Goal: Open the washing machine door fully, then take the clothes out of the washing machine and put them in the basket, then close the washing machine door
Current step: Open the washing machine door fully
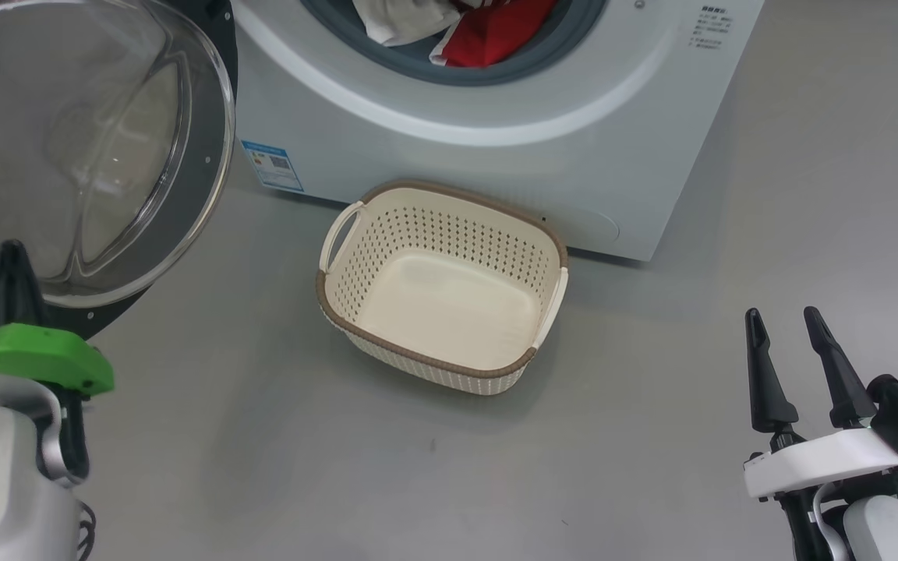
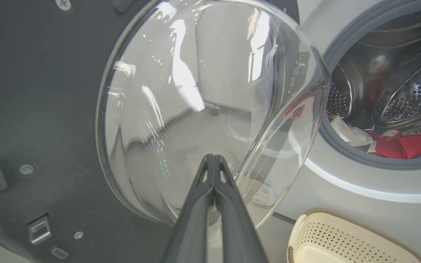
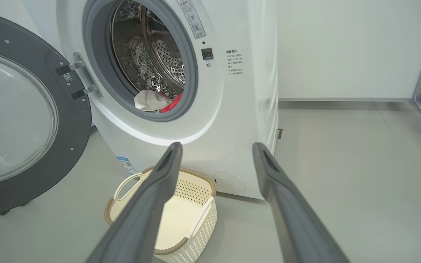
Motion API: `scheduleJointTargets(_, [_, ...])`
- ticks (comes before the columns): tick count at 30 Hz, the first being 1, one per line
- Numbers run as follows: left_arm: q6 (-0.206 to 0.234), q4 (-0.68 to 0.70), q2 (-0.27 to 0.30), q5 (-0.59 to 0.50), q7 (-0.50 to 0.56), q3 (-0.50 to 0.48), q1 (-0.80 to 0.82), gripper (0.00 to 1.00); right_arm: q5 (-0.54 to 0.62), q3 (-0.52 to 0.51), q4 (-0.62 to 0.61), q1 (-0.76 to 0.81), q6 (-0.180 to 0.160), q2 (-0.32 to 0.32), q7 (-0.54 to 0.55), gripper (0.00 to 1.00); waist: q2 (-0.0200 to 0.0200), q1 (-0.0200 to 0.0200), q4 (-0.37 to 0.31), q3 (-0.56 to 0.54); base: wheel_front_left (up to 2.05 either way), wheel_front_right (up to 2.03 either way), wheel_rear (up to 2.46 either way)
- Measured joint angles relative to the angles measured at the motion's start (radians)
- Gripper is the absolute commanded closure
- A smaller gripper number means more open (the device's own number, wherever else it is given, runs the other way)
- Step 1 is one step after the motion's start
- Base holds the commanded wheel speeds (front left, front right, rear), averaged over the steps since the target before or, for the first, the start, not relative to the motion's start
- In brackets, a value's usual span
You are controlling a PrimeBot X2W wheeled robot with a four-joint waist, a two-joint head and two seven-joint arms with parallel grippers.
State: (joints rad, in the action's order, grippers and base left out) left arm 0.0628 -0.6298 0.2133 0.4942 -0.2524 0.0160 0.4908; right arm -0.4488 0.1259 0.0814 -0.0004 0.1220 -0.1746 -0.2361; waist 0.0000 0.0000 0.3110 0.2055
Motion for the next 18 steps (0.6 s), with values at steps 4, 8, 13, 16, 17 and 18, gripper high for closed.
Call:
scheduleJointTargets(4, [-0.016, 0.013, -0.011, -0.031, 0.000, 0.039, -0.043, 1.00, -0.002, -0.002, 0.020, 0.000, 0.000, 0.011, -0.004, 0.00, 0.0000, 0.0000, -0.020, -0.043, 0.00, 0.00, 0.00])
scheduleJointTargets(8, [-0.029, 0.030, -0.013, -0.043, 0.000, 0.064, -0.087, 1.00, -0.009, -0.010, 0.032, 0.001, 0.000, 0.023, -0.008, 0.00, 0.0000, 0.0000, -0.045, -0.086, 0.00, 0.00, 0.00])
scheduleJointTargets(13, [-0.043, 0.055, -0.024, -0.056, 0.000, 0.096, -0.163, 1.00, -0.009, -0.012, 0.040, 0.008, 0.000, 0.034, -0.009, 0.00, 0.0000, 0.0000, -0.084, -0.133, 0.00, 0.00, 0.00])
scheduleJointTargets(16, [-0.050, 0.074, -0.035, -0.056, 0.000, 0.110, -0.204, 1.00, -0.009, -0.011, 0.042, 0.014, 0.000, 0.039, -0.009, 0.00, 0.0000, 0.0000, -0.111, -0.160, 0.00, 0.00, 0.00])
scheduleJointTargets(17, [-0.050, 0.082, -0.039, -0.056, 0.000, 0.113, -0.217, 1.00, -0.009, -0.011, 0.042, 0.017, 0.000, 0.039, -0.009, 0.00, 0.0000, 0.0000, -0.119, -0.168, 0.00, 0.00, 0.00])
scheduleJointTargets(18, [-0.050, 0.091, -0.043, -0.056, 0.000, 0.113, -0.230, 1.00, -0.009, -0.012, 0.041, 0.022, 0.000, 0.040, -0.011, 0.00, 0.0000, 0.0000, -0.128, -0.176, 0.00, 0.00, 0.00])
